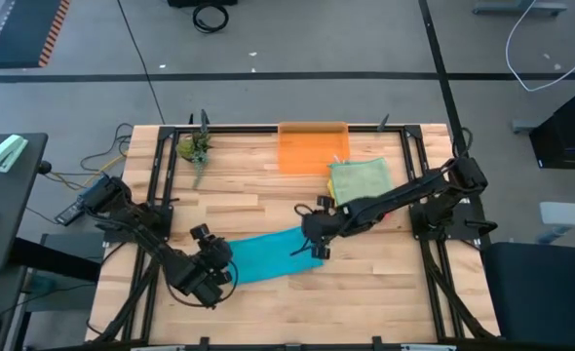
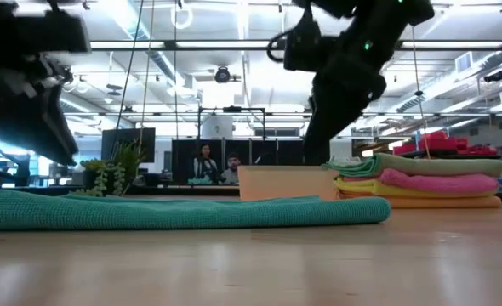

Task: Fold microfiber towels
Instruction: Fold the blue microfiber cloth

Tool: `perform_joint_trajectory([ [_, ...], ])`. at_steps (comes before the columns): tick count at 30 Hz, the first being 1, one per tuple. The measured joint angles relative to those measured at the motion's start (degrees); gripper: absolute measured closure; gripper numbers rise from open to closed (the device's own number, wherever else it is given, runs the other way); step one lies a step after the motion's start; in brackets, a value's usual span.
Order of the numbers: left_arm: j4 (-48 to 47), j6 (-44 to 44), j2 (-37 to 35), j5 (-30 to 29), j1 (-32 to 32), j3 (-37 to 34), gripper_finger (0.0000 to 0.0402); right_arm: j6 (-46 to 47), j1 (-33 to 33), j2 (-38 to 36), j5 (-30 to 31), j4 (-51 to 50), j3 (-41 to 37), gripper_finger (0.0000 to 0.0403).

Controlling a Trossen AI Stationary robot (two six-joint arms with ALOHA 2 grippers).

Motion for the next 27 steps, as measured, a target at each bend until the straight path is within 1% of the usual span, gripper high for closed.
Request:
perform_joint_trajectory([
  [3, 1.79, 0.88, -2.54, -6.06, -2.99, 0.06, 0.0233, 5.46, 4.84, 0.24, 0.83, 2.87, -0.15, 0.0247],
  [5, 5.28, 3.79, -3.27, -7.03, -3.81, -0.13, 0.0245, 8.46, 8.52, 0.80, 3.78, 4.26, -0.18, 0.0269],
  [8, 15.12, 9.94, -3.42, -6.25, -2.67, -2.75, 0.0287, 13.36, 12.74, 2.31, 7.60, 7.34, -0.21, 0.0329],
  [10, 22.48, 13.88, -3.33, -3.75, -0.65, -5.77, 0.0327, 17.33, 14.60, 3.17, 10.16, 9.03, -0.21, 0.0376],
  [11, 25.90, 15.79, -3.31, -2.31, 0.51, -7.32, 0.0349, 19.22, 15.27, 3.57, 11.53, 9.73, -0.16, 0.0389],
  [12, 28.44, 17.84, -3.33, -1.43, 1.76, -8.67, 0.0372, 21.72, 15.89, 4.23, 13.24, 9.40, -0.34, 0.0393],
  [13, 31.25, 19.37, -3.33, -0.97, 2.79, -9.93, 0.0386, 24.34, 16.10, 5.06, 14.22, 9.46, -0.44, 0.0394],
  [14, 33.56, 20.32, -3.35, -0.33, 3.69, -10.89, 0.0391, 26.61, 16.11, 6.02, 14.99, 9.67, -0.48, 0.0395],
  [16, 35.50, 22.63, -3.64, 1.27, 5.42, -12.15, 0.0388, 29.61, 16.07, 7.99, 15.12, 10.50, -0.48, 0.0397],
  [19, 38.63, 25.25, -3.62, 8.08, 7.59, -13.35, 0.0391, 31.81, 15.94, 11.33, 14.52, 12.77, -0.46, 0.0398],
  [22, 42.29, 27.18, -3.62, 13.05, 8.46, -14.40, 0.0395, 33.66, 15.90, 13.89, 13.38, 13.22, -0.50, 0.0399],
  [27, 43.29, 25.52, -3.47, 18.18, 8.85, -15.23, 0.0393, 34.49, 15.50, 15.59, 12.81, 12.71, -0.19, 0.0400],
])
